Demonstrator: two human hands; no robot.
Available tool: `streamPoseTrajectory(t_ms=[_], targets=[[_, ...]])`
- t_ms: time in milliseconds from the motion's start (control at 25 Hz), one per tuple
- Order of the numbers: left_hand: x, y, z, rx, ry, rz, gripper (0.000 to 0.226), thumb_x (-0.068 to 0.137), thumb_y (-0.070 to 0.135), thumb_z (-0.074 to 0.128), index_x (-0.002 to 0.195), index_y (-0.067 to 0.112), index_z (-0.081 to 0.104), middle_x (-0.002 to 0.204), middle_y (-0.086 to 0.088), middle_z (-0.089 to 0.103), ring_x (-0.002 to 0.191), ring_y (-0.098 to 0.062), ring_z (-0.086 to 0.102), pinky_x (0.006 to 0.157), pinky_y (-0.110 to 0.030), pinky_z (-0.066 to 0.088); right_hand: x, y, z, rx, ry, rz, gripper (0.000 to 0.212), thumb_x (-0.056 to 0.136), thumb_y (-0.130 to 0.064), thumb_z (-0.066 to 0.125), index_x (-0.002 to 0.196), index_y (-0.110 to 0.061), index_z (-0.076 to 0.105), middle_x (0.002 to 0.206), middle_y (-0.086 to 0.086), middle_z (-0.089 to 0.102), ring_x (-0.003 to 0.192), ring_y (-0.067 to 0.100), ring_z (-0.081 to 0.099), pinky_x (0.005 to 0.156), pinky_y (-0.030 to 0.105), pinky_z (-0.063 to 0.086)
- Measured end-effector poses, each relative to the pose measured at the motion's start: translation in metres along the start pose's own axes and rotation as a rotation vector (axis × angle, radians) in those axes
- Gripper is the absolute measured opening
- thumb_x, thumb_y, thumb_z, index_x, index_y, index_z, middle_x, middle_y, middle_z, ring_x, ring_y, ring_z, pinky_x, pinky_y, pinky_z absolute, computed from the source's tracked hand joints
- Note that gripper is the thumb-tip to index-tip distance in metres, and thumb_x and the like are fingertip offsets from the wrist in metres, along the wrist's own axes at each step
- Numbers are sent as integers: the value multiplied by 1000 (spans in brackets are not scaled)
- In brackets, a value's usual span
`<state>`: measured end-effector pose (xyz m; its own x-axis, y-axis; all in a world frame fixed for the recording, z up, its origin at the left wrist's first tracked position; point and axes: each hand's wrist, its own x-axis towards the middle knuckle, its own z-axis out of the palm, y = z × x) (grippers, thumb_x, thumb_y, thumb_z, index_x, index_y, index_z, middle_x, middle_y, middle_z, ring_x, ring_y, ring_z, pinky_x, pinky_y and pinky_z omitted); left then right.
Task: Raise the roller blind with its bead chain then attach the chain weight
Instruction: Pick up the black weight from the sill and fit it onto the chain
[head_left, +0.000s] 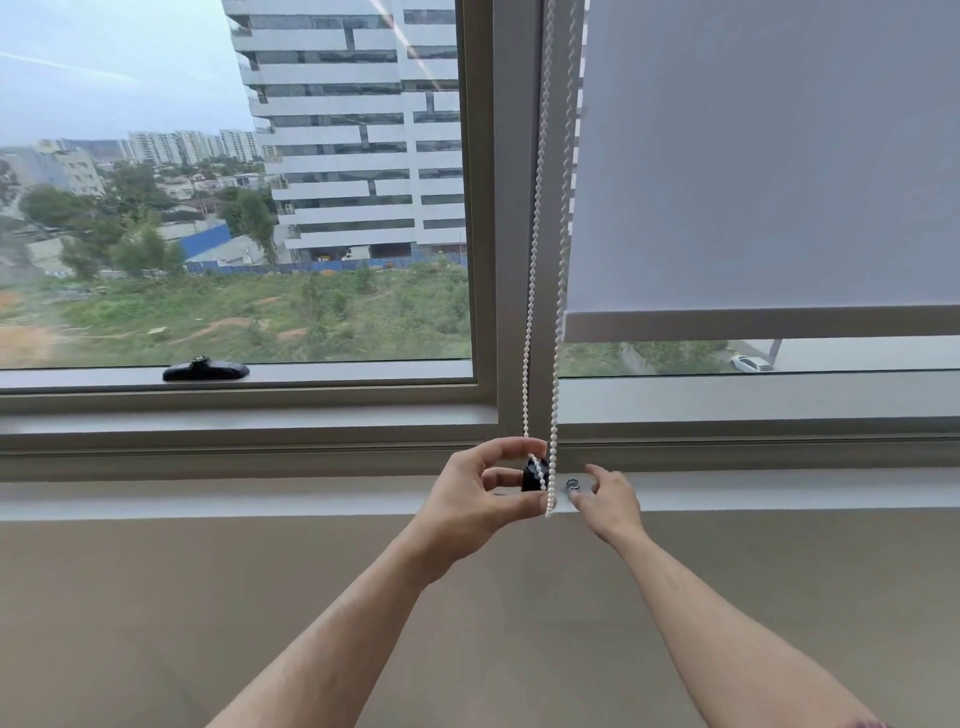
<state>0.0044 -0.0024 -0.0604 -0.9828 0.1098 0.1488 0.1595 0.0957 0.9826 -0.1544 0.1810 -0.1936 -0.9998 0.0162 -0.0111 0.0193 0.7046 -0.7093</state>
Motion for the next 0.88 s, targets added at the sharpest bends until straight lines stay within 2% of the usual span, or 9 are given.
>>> streamPoseTrajectory(t_ms=[160,280,400,560,640,720,800,880], targets=[[1,3,-1,11,6,-6,44,73,10,85,110,29,71,101,6,75,91,-4,69,73,-18,53,14,3,8,-133,-46,-33,49,92,-32,59,140,-26,52,132,10,54,122,30,55,93,40,48],[1,3,-1,1,11,-10,43,72,9,85,109,27,71,105,7,74,89,-2,69,73,-18,54,17,6,14,-201,-31,-59,32,93,-27,57,124,-27,63,120,11,58,112,35,59,86,40,50],[2,1,0,18,2,-13,42,73,10,84,109,29,70,108,5,73,91,-2,68,77,-21,56,16,6,18,-149,16,-83,19,90,-17,59,108,-18,64,108,12,59,103,37,60,78,38,48],[3,-1,2,-15,-5,-11,44,73,11,84,111,28,70,101,8,74,91,-4,69,77,-20,55,4,-1,14,158,79,-89,17,84,-11,68,101,-11,66,98,7,69,90,27,63,73,30,47],[3,-3,3,-50,-19,-9,45,73,8,83,112,26,70,94,9,75,89,-6,70,79,-22,55,-10,-7,9,288,53,-135,16,83,-14,71,99,-17,68,90,-2,70,82,20,64,64,18,46],[4,-5,3,-85,-32,0,46,73,6,83,113,23,70,93,7,76,88,-10,70,81,-26,55,-25,-14,3,434,13,-185,19,84,-13,70,99,-25,70,88,-2,70,81,16,65,66,13,48],[4,-6,4,-109,-40,10,46,73,6,83,114,21,69,93,7,76,88,-12,71,81,-27,55,-40,-27,-8,602,-14,-218,27,85,-11,69,95,-36,72,90,1,72,80,14,66,70,17,54],[5,-6,4,-123,-46,14,45,74,5,82,114,20,69,93,5,76,88,-13,71,79,-26,55,-52,-42,-23,732,-31,-265,25,82,-13,71,90,-36,73,91,4,74,80,16,66,72,26,57]])
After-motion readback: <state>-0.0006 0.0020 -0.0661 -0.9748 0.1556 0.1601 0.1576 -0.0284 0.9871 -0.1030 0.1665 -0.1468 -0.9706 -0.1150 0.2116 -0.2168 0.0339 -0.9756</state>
